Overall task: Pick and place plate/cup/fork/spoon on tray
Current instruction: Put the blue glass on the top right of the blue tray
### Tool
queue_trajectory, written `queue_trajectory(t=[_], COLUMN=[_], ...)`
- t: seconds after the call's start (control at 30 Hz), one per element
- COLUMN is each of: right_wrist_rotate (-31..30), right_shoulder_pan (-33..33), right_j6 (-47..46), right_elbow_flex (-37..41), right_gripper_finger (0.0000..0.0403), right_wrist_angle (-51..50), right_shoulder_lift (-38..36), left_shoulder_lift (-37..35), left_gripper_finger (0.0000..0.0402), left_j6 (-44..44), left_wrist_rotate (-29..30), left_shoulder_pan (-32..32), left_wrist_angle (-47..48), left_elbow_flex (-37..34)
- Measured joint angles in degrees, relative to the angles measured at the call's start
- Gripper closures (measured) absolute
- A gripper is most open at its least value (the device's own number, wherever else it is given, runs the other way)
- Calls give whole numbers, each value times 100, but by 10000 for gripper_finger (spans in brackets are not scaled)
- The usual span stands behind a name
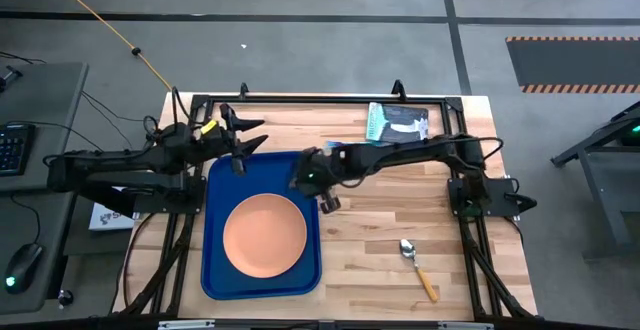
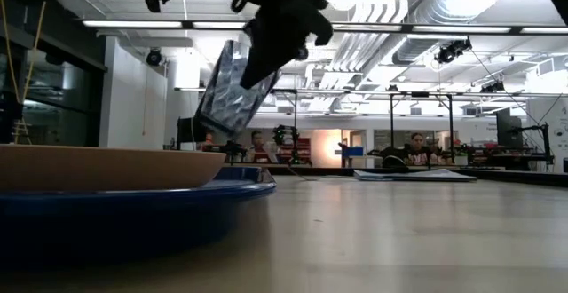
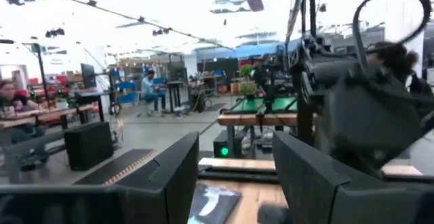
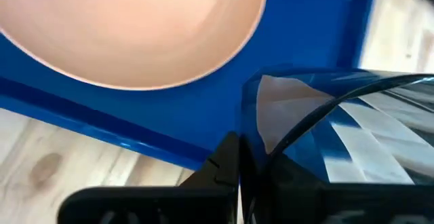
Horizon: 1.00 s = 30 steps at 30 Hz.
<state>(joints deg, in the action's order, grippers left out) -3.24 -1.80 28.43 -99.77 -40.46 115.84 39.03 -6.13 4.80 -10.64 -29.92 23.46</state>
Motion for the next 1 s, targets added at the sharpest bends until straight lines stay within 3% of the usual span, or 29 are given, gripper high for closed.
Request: queue_trajectory(t=[0.4, 1.0], right_wrist_rotate=[-428, 350], right_shoulder_pan=[337, 685], right_j6=[203, -704], right_elbow_flex=[-2082, -2316], right_gripper_finger=[402, 383], right_wrist_angle=[-1668, -2122], right_shoulder_lift=[1500, 1660], left_shoulder_lift=[2, 0], left_gripper_finger=[222, 222], left_j6=[-6, -4], left_wrist_rotate=[-7, -11], left_shoulder_pan=[36, 36], left_wrist_angle=[79, 105], left_elbow_flex=[0, 0])
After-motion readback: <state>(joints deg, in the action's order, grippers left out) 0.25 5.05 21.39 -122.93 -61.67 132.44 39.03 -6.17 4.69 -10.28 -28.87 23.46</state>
